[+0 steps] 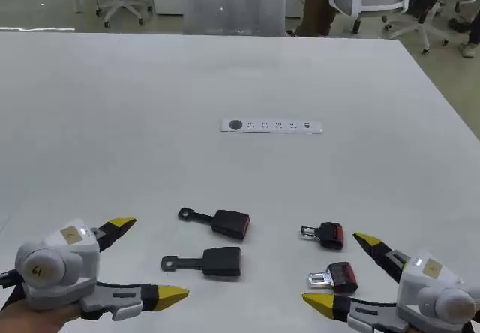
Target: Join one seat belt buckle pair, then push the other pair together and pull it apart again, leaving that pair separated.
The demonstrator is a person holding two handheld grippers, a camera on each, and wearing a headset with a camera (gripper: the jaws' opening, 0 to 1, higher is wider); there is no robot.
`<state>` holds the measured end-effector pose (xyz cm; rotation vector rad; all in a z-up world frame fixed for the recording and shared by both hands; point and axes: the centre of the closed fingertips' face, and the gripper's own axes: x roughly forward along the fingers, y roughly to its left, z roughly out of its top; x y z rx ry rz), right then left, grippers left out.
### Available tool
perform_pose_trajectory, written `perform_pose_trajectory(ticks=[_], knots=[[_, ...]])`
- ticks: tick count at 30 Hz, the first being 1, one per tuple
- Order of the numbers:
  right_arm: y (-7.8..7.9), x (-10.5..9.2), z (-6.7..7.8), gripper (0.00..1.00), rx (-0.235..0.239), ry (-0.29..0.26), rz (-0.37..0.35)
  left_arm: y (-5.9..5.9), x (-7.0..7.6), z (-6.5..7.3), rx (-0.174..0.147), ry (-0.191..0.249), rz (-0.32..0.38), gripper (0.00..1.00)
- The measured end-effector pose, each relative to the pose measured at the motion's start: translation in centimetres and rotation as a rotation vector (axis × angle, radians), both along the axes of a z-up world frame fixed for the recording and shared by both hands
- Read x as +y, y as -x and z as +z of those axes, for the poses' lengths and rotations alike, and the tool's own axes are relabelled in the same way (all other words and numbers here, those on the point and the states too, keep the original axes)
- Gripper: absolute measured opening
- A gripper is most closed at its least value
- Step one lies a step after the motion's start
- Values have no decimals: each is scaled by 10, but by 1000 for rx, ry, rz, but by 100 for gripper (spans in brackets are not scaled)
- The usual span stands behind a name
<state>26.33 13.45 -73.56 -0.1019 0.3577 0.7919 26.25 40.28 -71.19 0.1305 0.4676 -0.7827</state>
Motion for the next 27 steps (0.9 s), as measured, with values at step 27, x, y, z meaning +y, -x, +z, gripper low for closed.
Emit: perform_pose_trajectory(ticks=[27], knots=[[-1,-5,3,93,-6,-23,-18,1,-3,4,-4,-4,13,98]])
